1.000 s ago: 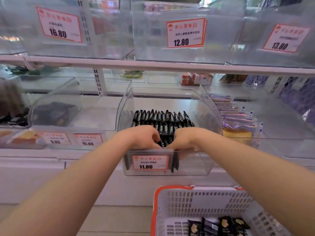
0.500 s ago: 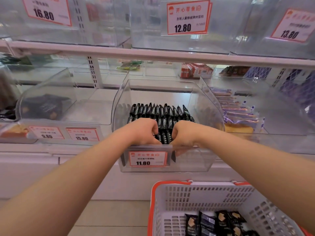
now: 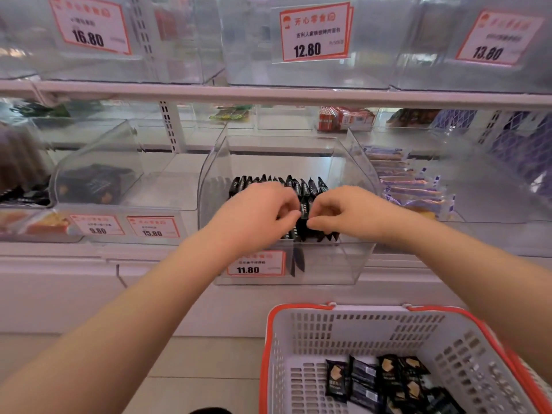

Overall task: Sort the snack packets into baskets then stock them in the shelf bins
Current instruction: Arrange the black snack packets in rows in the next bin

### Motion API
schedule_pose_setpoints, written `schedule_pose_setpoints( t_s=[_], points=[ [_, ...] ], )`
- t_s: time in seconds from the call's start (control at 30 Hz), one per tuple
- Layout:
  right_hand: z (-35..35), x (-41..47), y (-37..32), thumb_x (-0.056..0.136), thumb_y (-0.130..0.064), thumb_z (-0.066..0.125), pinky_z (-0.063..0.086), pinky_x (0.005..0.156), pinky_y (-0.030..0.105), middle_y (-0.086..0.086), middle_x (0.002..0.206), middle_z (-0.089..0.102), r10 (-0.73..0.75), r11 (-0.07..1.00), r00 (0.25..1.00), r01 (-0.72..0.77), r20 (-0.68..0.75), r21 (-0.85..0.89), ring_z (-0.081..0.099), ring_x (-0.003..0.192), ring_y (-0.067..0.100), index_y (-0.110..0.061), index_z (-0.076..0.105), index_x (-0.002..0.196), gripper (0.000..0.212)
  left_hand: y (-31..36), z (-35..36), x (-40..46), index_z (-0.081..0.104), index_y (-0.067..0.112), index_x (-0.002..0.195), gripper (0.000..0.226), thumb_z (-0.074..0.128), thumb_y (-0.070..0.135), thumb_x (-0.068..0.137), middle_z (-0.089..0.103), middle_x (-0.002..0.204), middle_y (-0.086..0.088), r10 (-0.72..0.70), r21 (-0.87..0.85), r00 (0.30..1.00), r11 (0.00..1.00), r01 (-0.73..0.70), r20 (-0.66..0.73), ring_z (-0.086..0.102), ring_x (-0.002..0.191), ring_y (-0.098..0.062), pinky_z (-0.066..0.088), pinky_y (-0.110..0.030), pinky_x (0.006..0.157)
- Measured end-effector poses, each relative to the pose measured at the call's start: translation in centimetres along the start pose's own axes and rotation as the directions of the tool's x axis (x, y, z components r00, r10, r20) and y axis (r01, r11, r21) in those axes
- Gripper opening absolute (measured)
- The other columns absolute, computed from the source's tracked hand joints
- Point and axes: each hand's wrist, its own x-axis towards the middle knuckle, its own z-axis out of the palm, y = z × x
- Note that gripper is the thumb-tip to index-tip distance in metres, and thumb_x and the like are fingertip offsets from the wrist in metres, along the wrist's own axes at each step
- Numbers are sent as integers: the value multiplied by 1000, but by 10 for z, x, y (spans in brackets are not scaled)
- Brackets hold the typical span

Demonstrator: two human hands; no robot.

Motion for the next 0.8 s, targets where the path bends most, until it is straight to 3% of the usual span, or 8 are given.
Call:
schedule_pose_setpoints(
  t_s=[0.1, 0.17, 0.27, 0.37, 0.5, 0.57, 0.67, 0.8],
  points=[
    [-4, -50, 10, 82, -30, 64, 40, 56, 16, -6, 64, 61, -103, 977, 989, 120, -106, 174, 49, 56, 0, -22, 65, 80, 9, 30, 8, -24, 58, 21, 92, 14, 47, 27, 86, 38, 66, 17, 185, -61, 979, 980, -190, -92, 39, 64, -6, 41, -28, 63],
    [5, -83, 30, 82, -24, 66, 40, 56, 17, -7, 62, 61, -98, 960, 992, 116, -82, 256, 49, 56, 0, -24, 64, 78, 5, 48, 27, -33, 58, 21, 91, 15, 47, 28, 85, 39, 67, 15, 242, -90, 970, 966, -243, -24, 39, 62, -4, 41, -28, 61],
    [30, -114, 68, 85, -19, 65, 43, 60, 19, -9, 65, 62, 17, 959, 999, -26, 37, 281, 52, 59, 1, -27, 62, 79, 11, 68, 74, -38, 58, 22, 97, 16, 46, 29, 90, 53, 85, 9, 266, -59, 936, 964, -259, 230, 55, 82, -15, 45, -32, 70],
    [61, -138, 120, 88, -16, 62, 45, 67, 21, -7, 72, 63, 172, 936, 975, -205, 138, 287, 56, 65, 3, -22, 62, 84, 7, 83, 138, -31, 58, 19, 103, 19, 45, 27, 92, 62, 103, -3, 194, -14, 853, 977, -214, 485, 57, 96, -23, 43, -33, 74],
    [103, -177, 193, 90, -13, 58, 41, 59, 16, -7, 69, 58, 369, 847, 906, -419, 206, 328, 52, 61, 4, -18, 59, 79, 12, 99, 226, -29, 58, 13, 107, 24, 41, 22, 93, 61, 112, -14, 140, 83, 730, 962, -260, 669, 57, 102, -33, 47, -38, 80],
    [127, -199, 226, 91, -12, 57, 39, 59, 23, -4, 66, 55, 452, 779, 852, -522, 266, 348, 49, 61, 11, -16, 58, 77, 15, 105, 266, -33, 56, 11, 109, 25, 39, 21, 94, 59, 115, -15, 133, 76, 665, 958, -276, 735, 56, 103, -35, 47, -40, 77],
    [165, -225, 272, 92, -16, 56, 40, 66, 32, -1, 72, 55, 514, 755, 770, -615, 378, 226, 49, 67, 13, -13, 60, 83, 10, 112, 322, -43, 53, 10, 113, 25, 38, 19, 95, 53, 119, -12, 142, 26, 576, 962, -273, 805, 53, 105, -33, 48, -43, 79],
    [216, -244, 316, 95, -26, 51, 35, 70, 23, 5, 98, 58, 547, 770, 640, -638, 539, -24, 50, 84, 15, -10, 57, 106, 20, 112, 385, -64, 50, 10, 121, 30, 34, 15, 96, 50, 124, -11, 85, -1, 450, 983, -183, 889, 52, 103, -31, 45, -42, 75]
  ],
)
